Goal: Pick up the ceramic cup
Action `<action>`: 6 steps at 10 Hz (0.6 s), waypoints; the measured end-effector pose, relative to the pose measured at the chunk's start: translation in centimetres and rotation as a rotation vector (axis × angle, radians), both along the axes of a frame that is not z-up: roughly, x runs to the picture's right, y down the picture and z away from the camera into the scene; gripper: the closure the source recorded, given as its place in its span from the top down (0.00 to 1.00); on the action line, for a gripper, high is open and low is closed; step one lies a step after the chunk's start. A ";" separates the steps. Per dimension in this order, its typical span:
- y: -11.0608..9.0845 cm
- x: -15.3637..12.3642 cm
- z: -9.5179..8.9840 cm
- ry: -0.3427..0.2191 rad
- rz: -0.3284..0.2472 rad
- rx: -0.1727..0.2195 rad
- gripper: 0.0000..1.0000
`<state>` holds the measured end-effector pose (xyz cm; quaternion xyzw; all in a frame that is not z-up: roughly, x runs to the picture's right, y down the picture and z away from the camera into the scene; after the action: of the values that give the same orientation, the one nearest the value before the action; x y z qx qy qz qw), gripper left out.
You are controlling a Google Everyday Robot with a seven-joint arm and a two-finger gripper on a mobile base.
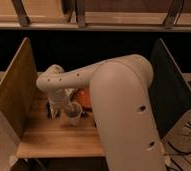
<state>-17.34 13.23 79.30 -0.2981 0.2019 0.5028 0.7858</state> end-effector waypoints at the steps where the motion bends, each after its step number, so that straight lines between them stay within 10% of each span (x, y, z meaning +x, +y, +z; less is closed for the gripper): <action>1: 0.0 -0.1 0.0 -0.001 -0.001 0.000 0.65; 3: 0.1 -0.2 0.0 -0.002 -0.004 0.000 0.62; 6: 2.0 0.2 0.5 0.000 -0.030 -0.034 0.32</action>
<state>-17.14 15.20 79.78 -0.3083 0.2150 0.4877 0.7879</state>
